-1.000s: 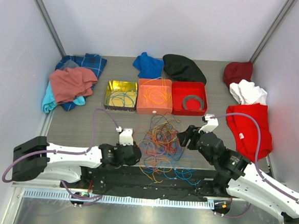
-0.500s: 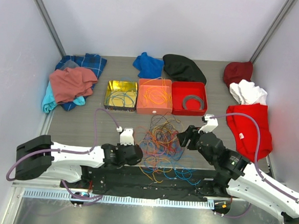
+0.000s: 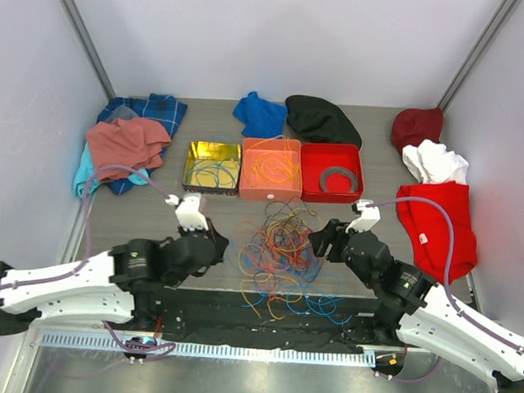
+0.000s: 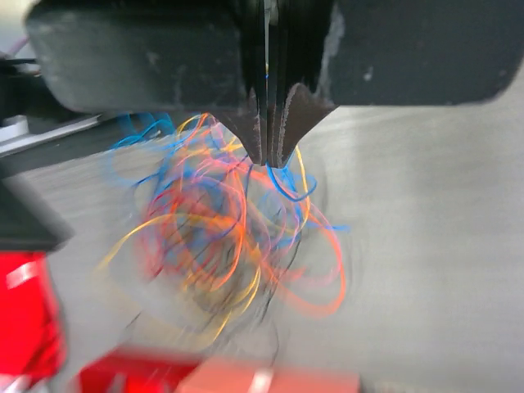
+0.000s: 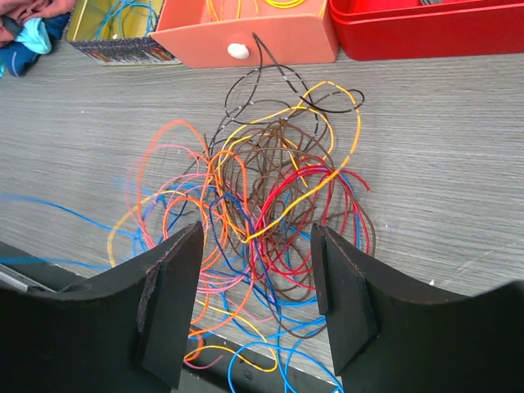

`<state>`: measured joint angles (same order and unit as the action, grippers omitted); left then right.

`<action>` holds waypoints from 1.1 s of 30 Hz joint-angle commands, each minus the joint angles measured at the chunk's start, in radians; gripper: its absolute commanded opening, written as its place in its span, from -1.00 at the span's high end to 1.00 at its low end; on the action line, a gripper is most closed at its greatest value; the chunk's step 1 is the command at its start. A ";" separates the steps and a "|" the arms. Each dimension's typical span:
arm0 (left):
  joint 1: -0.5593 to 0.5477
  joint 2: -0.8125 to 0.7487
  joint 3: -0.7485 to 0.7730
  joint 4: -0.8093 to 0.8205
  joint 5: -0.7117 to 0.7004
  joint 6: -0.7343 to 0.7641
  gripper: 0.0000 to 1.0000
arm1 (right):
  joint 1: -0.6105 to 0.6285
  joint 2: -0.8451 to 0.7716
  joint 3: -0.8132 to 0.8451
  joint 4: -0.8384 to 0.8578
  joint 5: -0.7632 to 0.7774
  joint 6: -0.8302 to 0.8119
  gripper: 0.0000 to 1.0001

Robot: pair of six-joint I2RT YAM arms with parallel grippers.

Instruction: Untangle the cables

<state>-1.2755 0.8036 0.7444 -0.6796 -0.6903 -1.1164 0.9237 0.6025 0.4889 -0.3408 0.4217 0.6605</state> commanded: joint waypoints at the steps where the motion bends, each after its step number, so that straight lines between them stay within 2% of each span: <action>1: -0.004 -0.060 0.169 -0.077 -0.207 0.179 1.00 | 0.006 0.000 0.017 0.068 -0.006 -0.013 -0.25; 4: -0.004 -0.028 0.329 -0.057 -0.288 0.335 1.00 | 0.006 0.003 0.036 0.080 -0.015 -0.032 -0.25; 9: -0.004 0.040 0.573 0.086 -0.348 0.647 1.00 | 0.006 0.023 0.068 0.083 -0.031 -0.052 -0.25; 12: -0.004 0.074 0.657 0.187 -0.368 0.820 0.99 | 0.006 0.023 0.080 0.089 -0.034 -0.064 -0.25; 16: -0.004 0.127 0.818 0.296 -0.367 0.980 1.00 | 0.004 0.029 0.096 0.105 -0.046 -0.082 -0.25; 21: -0.004 0.250 1.009 0.307 -0.315 1.089 0.99 | 0.006 0.059 0.106 0.140 -0.095 -0.096 -0.25; 24: -0.004 0.301 1.052 0.314 -0.328 1.141 1.00 | 0.006 0.072 0.109 0.151 -0.112 -0.088 -0.24; 29: -0.001 0.312 0.978 0.425 -0.405 1.239 1.00 | 0.006 0.039 0.103 0.140 -0.106 -0.082 -0.24; 33: 0.044 0.302 0.923 0.393 -0.410 1.178 1.00 | 0.006 0.002 0.100 0.103 -0.086 -0.085 -0.23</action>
<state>-1.2648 1.1061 1.7042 -0.3141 -1.0653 0.0540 0.9237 0.6426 0.5541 -0.2485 0.3191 0.5842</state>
